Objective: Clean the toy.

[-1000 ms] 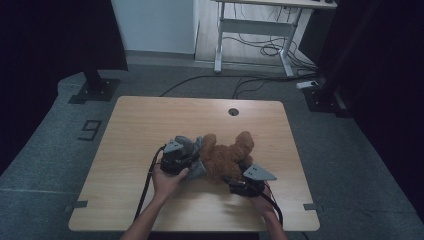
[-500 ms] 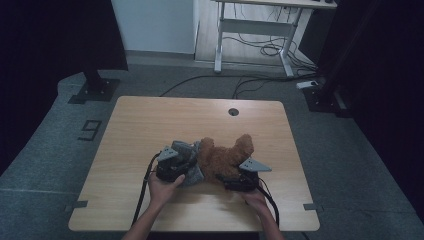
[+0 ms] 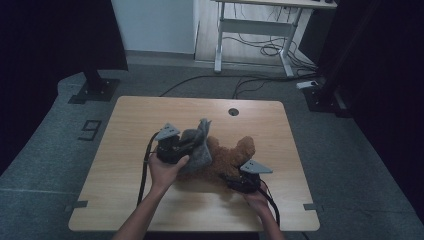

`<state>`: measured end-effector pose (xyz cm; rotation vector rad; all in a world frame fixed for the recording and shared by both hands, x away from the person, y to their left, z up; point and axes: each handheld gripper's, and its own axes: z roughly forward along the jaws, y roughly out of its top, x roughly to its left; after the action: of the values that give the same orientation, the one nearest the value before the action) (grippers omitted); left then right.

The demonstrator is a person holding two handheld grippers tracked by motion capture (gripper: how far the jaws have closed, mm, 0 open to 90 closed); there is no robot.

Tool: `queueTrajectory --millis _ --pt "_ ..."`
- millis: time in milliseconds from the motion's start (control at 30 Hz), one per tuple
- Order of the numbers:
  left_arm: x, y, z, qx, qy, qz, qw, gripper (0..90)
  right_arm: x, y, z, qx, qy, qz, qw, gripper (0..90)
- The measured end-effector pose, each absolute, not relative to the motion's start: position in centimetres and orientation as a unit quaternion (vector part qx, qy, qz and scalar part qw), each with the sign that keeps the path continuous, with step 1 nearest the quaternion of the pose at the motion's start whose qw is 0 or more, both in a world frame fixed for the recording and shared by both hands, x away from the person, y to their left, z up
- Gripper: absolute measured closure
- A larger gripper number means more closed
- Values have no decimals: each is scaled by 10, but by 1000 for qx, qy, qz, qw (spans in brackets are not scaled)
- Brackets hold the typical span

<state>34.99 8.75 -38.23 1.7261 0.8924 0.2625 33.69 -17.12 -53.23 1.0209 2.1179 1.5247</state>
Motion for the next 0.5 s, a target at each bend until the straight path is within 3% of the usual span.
queueTrajectory --millis 133,300,400,500 --pt "357 32 -379 768 349 103 527 785 336 -170 -532 356 747 533 175 420" --pt "374 -25 -409 793 357 59 490 781 331 -167 -533 349 751 527 191 421" --pt "378 -35 -434 809 363 62 458 782 329 -167 -534 350 749 526 196 429" --pt "378 -24 -446 803 367 64 465 786 328 -167 -536 351 756 518 196 438"
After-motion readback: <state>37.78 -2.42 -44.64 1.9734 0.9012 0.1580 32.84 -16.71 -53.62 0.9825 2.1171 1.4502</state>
